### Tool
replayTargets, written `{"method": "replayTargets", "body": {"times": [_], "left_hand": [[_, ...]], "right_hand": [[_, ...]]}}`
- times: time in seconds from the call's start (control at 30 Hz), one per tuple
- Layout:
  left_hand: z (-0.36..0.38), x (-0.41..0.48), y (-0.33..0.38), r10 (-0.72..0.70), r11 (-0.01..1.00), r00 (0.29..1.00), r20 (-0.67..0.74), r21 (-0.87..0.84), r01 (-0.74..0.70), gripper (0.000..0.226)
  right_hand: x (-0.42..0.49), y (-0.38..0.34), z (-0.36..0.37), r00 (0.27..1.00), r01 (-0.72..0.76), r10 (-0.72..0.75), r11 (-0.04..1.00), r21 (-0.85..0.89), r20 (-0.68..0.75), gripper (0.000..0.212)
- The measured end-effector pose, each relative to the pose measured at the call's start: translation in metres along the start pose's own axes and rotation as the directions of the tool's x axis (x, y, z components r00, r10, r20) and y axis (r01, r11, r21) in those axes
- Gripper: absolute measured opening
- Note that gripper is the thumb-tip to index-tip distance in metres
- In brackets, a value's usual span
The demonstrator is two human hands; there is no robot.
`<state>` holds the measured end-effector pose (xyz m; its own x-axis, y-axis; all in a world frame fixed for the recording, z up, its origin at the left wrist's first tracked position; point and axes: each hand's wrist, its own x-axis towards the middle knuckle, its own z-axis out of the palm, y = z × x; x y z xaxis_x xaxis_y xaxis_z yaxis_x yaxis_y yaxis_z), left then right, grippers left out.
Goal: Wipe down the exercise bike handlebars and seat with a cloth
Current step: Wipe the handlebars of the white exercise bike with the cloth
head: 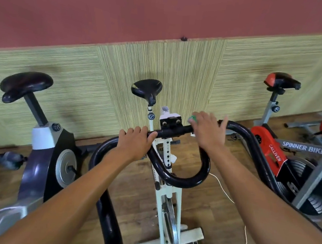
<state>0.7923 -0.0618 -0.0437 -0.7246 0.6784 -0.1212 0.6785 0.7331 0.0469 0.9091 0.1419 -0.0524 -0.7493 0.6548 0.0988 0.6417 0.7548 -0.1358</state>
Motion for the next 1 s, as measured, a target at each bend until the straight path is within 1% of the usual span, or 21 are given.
{"method": "replayTargets", "body": {"times": [0.07,0.1,0.13,0.2,0.23,0.27,0.3,0.37,0.4,0.43,0.47,0.5,0.53,0.6,0.67,0.73,0.77,0.8,0.87,0.93,1.0], "left_hand": [[0.002,0.000,0.000,-0.001,1.000,1.000,0.005,0.007,0.001,0.056],[0.002,0.000,0.001,-0.002,1.000,1.000,0.002,0.013,0.002,0.056],[0.003,0.000,0.001,-0.005,1.000,1.000,-0.002,0.017,0.005,0.056],[0.004,0.000,0.001,-0.014,1.000,1.000,-0.002,0.014,0.014,0.056],[0.003,0.000,0.001,-0.019,1.000,1.000,-0.007,0.006,0.019,0.055],[0.003,0.001,0.000,-0.022,1.000,1.000,-0.008,-0.002,0.022,0.055],[0.003,0.000,0.000,-0.024,1.000,1.000,-0.013,-0.020,0.024,0.055],[0.002,-0.003,0.000,-0.012,0.992,0.998,-0.062,-0.122,0.005,0.056],[0.000,-0.004,-0.001,-0.028,0.974,0.994,-0.108,-0.227,0.003,0.057],[-0.003,-0.005,-0.003,-0.060,0.948,0.985,-0.163,-0.318,0.005,0.059],[-0.007,-0.005,-0.007,-0.107,0.932,0.971,-0.215,-0.363,0.022,0.060],[-0.008,-0.004,-0.012,-0.151,0.936,0.958,-0.243,-0.346,0.060,0.060],[-0.008,-0.004,-0.018,-0.190,0.948,0.956,-0.223,-0.294,0.120,0.059],[-0.006,-0.004,-0.030,-0.243,0.961,0.959,-0.142,-0.171,0.218,0.061],[-0.001,-0.007,-0.035,-0.251,0.965,0.963,-0.099,-0.106,0.240,0.065],[0.000,-0.007,-0.035,-0.228,0.973,0.968,-0.107,-0.061,0.222,0.065],[-0.001,-0.006,-0.034,-0.224,0.974,0.968,-0.111,-0.056,0.219,0.066],[-0.002,-0.005,-0.033,-0.229,0.973,0.968,-0.106,-0.060,0.224,0.068],[-0.004,-0.004,-0.032,-0.242,0.970,0.965,-0.097,-0.057,0.237,0.071],[-0.004,-0.005,-0.032,-0.241,0.970,0.965,-0.104,-0.039,0.238,0.069],[-0.003,-0.006,-0.033,-0.231,0.973,0.966,-0.114,0.001,0.233,0.066]], "right_hand": [[0.006,0.022,-0.003,0.991,-0.135,0.135,0.991,0.019,-0.005,0.047],[0.006,0.025,-0.002,0.988,-0.151,0.152,0.987,0.045,-0.012,0.047],[0.004,0.020,-0.001,0.994,-0.109,0.111,0.991,0.073,-0.022,0.048],[-0.005,0.001,0.004,0.998,0.050,-0.045,0.986,0.159,-0.036,0.049],[-0.008,-0.005,0.004,0.995,0.095,-0.091,0.977,0.190,-0.030,0.049],[-0.008,-0.004,0.002,0.995,0.098,-0.098,0.975,0.197,-0.014,0.048],[-0.004,0.002,-0.001,0.997,0.071,-0.072,0.982,0.173,0.002,0.047],[0.007,0.022,-0.006,0.999,-0.037,0.034,0.991,0.129,0.025,0.044],[0.014,0.030,-0.007,0.997,-0.077,0.072,0.987,0.144,0.035,0.043],[0.019,0.035,-0.007,0.996,-0.090,0.084,0.982,0.168,0.043,0.042],[0.024,0.035,-0.007,0.997,-0.080,0.075,0.979,0.187,0.035,0.042],[0.025,0.033,-0.008,0.998,-0.065,0.065,0.979,0.195,0.006,0.042],[0.025,0.031,-0.009,0.997,-0.059,0.070,0.972,0.227,-0.041,0.042],[0.021,0.024,-0.014,0.981,-0.046,0.114,0.923,0.381,-0.158,0.040],[0.009,0.013,-0.022,0.957,0.003,0.168,0.807,0.591,-0.235,0.038],[-0.009,-0.006,-0.026,0.956,0.068,0.160,0.697,0.714,-0.247,0.033],[-0.020,-0.016,-0.024,0.957,0.094,0.137,0.686,0.721,-0.255,0.029],[-0.029,-0.025,-0.019,0.959,0.096,0.125,0.700,0.708,-0.253,0.026],[-0.042,-0.042,-0.007,0.958,0.047,0.158,0.738,0.673,-0.239,0.025],[-0.048,-0.056,0.001,0.955,-0.015,0.207,0.751,0.660,-0.214,0.026],[-0.052,-0.073,0.002,0.961,-0.063,0.224,0.754,0.653,-0.165,0.029]]}}
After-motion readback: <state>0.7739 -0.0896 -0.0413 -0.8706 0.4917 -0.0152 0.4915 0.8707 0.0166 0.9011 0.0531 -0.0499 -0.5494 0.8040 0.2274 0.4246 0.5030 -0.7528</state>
